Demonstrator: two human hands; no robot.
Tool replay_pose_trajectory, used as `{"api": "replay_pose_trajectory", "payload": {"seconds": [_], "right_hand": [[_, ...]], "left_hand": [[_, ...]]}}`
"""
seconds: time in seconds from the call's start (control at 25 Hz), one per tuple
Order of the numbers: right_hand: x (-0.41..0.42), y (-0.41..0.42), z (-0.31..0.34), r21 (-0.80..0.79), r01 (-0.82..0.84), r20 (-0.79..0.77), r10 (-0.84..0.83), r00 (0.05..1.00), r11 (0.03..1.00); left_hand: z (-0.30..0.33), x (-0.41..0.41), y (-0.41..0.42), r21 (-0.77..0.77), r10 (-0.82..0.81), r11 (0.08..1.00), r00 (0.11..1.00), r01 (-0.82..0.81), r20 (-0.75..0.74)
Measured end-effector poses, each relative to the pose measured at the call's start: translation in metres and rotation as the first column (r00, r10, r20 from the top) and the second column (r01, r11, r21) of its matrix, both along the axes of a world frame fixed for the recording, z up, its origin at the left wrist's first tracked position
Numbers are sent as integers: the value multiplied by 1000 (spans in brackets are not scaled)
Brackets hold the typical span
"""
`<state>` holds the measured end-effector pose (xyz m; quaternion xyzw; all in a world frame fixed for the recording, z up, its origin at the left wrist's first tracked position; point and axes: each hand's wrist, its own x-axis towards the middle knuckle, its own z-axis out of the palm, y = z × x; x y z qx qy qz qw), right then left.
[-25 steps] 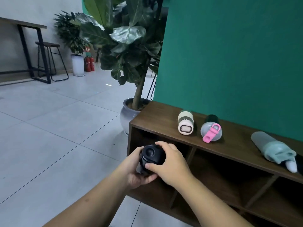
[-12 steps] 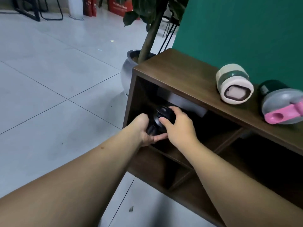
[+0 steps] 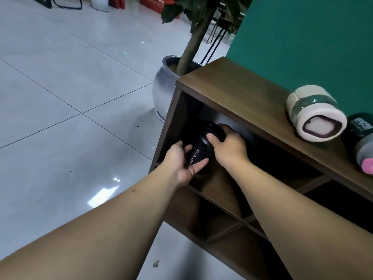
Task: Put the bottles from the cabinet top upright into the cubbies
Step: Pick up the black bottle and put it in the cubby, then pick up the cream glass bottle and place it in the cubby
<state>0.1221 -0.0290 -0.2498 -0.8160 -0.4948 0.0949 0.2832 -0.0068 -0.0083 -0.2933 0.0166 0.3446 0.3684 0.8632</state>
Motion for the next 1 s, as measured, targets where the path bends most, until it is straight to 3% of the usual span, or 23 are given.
{"api": "replay_pose_trajectory", "payload": {"seconds": [0.32,0.48,0.56,0.72,0.88,1.0], "right_hand": [[-2,-9,2,-21,-15,-70,14,997,1000],[-14,-39,16,-23,68,-48,-69,996,997],[-28,-70,28,41,26,-47,-24,999,999],[-38,-129,85,241,-22,0,23,1000,970],[-6,-144,156,482,71,231,-205,951,873],[28,-129,172,291,239,269,-319,909,926]], "left_hand": [[-6,1,-10,-49,-6,999,1000,5,-20],[9,3,-28,-26,-89,996,973,86,-213],[33,7,-44,-3,-151,988,941,157,-304],[111,21,-80,179,-281,925,919,337,-278],[180,30,-111,383,-332,832,913,402,-237],[199,40,-113,439,-285,846,952,303,-109]]}}
